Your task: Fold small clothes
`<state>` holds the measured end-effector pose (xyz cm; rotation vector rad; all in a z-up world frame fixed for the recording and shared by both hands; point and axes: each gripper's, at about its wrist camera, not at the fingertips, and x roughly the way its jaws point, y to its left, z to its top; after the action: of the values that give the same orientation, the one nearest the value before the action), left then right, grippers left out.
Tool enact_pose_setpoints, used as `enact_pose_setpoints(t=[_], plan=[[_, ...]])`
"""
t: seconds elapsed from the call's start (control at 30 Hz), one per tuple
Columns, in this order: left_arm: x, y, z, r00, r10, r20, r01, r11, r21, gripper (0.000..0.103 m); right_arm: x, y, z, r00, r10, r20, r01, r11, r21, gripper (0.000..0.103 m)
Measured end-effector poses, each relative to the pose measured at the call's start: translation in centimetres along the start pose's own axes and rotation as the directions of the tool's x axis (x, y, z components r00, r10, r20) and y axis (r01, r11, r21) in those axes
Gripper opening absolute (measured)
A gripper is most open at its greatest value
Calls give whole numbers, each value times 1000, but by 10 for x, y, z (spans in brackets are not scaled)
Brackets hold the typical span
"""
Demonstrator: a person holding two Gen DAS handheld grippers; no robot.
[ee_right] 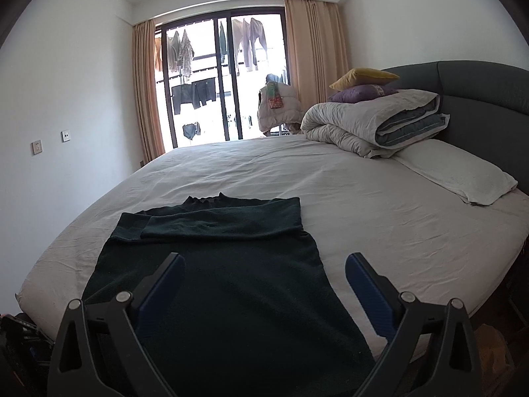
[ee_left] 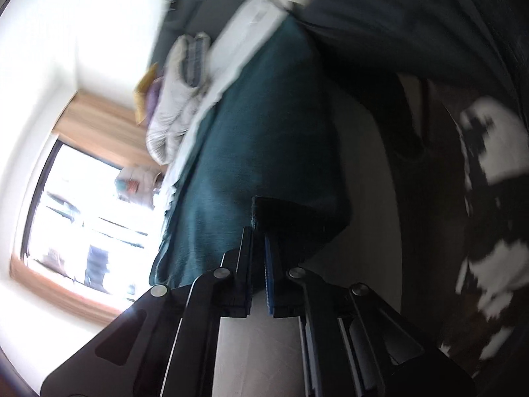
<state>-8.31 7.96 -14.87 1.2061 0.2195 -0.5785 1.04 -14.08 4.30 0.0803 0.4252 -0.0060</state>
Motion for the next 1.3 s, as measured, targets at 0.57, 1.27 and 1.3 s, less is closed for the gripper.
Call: enact_pose_setpoints(t=[0.57,1.27,1.3], plan=[[-19,107,12,982,183,-44,-185,893,-411,5,-24,25,-62,963,-28,-268,-114,858,-501,85],[-49,181,35,954,299,-16,-249,761,-600,5,26,64,-129,940,-263,-216,-10,613,-790,52],[-49,181,34,954,298,-18,-248,758,-603,5,26,58,-128,936,-275,-220,-3,620,-784,50]])
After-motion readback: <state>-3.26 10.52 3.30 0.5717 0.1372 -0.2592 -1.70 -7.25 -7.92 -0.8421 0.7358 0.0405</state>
